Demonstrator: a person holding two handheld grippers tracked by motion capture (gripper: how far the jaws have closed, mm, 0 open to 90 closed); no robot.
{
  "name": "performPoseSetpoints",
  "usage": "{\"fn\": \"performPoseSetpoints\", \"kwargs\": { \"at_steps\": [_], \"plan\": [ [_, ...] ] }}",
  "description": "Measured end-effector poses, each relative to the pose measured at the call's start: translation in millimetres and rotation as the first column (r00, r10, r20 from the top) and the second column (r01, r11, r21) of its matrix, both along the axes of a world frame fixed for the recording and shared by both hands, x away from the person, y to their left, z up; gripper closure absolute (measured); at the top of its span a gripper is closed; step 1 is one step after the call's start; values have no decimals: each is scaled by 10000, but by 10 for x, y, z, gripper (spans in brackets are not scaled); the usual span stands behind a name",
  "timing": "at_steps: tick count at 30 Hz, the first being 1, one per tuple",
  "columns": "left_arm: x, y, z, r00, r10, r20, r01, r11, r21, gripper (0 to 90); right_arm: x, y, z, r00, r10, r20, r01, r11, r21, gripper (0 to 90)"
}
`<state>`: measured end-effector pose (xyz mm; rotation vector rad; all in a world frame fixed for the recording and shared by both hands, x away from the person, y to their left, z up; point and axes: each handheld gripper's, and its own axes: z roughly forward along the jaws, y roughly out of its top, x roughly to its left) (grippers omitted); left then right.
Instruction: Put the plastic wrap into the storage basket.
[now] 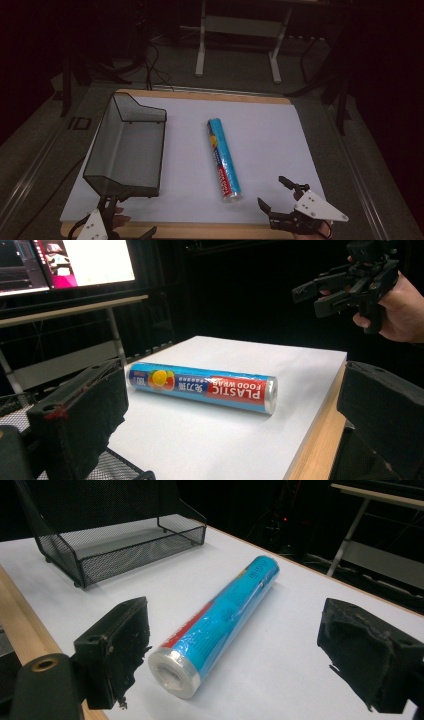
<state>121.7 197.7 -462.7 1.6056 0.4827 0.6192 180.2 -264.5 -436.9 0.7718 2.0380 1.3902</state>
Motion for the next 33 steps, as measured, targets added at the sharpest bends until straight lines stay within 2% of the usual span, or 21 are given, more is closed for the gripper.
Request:
{"fn": "performPoseSetpoints", "kwargs": {
  "at_steps": [8, 13, 16, 18, 21, 24, 26, 33],
  "plan": [
    [-4, -13, 0, 10000, -83, 38, 83, 10000, -50, 8, 11, -9, 11, 9997, 180, -172, -179, 9998, 70, 143],
    [-19, -27, -3, 9999, -77, 143, 78, 9999, -62, 8, 18, 30, 21, 9971, 509, -564, -521, 9984, -201, 157],
    [-28, -28, -1, 9998, -79, 163, 80, 9999, -93, 8, -1, 62, 46, 9931, 834, -822, -835, 9965, 17, 156],
    [-37, -25, -1, 9998, -89, 193, 90, 9999, -70, 8, -9, 108, 64, 9923, 884, -871, -899, 9959, -132, 153],
    [-39, -26, -2, 9997, -108, 216, 110, 9999, -104, 8, -30, 200, 110, 9922, 1007, -735, -1045, 9933, -498, 149],
    [-33, -35, -11, 9997, -140, 175, 142, 9999, -71, 8, -36, 261, 144, 9919, 1112, -607, -1152, 9911, -661, 144],
    [-41, -43, -14, 9997, -141, 191, 142, 9999, -50, 8, -11, 356, 213, 9904, 1301, -469, -1342, 9862, -967, 125],
    [-39, -38, -13, 9997, -128, 188, 130, 9999, -91, 8, 86, 448, 340, 9888, 1452, -334, -1477, 9850, -889, 117]
  ]
}}
